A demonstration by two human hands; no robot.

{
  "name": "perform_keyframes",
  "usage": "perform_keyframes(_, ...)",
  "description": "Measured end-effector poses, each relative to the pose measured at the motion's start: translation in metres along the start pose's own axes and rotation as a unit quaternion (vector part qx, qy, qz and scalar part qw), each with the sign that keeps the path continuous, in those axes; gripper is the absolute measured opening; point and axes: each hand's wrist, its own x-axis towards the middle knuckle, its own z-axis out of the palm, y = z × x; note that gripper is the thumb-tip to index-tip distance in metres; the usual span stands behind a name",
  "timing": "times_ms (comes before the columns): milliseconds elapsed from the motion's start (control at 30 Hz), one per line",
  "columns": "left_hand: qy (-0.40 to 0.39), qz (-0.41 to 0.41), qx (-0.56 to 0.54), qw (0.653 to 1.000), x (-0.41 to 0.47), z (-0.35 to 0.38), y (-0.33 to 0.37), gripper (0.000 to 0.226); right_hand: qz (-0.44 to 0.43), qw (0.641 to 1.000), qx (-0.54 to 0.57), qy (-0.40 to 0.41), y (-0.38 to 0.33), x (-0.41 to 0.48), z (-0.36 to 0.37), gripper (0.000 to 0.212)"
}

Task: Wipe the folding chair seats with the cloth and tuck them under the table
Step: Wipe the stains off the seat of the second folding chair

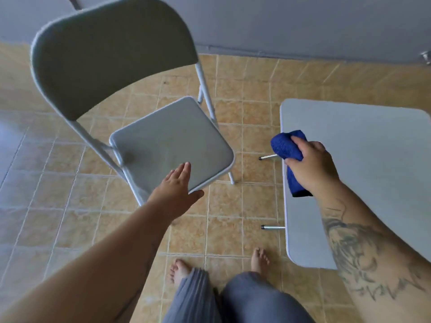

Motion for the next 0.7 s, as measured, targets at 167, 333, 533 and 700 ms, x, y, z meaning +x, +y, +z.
perform_keyframes(167,-0.018,0.083,0.043,0.995,0.008,0.021,0.12,0.087,0.038,0.998,0.015,0.057,0.094,-0.037,-0.062,0.057)
perform_keyframes(333,-0.015,0.115,0.078,0.99,0.029,0.087,0.253,0.083,0.084,0.993,0.04,0.067,0.234,-0.05,-0.109,0.057)
perform_keyframes(533,-0.051,0.171,0.085,0.98,0.053,0.222,0.45,0.08,0.145,0.984,0.052,0.089,0.433,-0.081,-0.157,0.057)
perform_keyframes(700,-0.099,0.302,0.12,0.94,0.037,0.315,0.601,0.078,0.241,0.961,0.069,0.114,0.559,-0.101,-0.188,0.057)
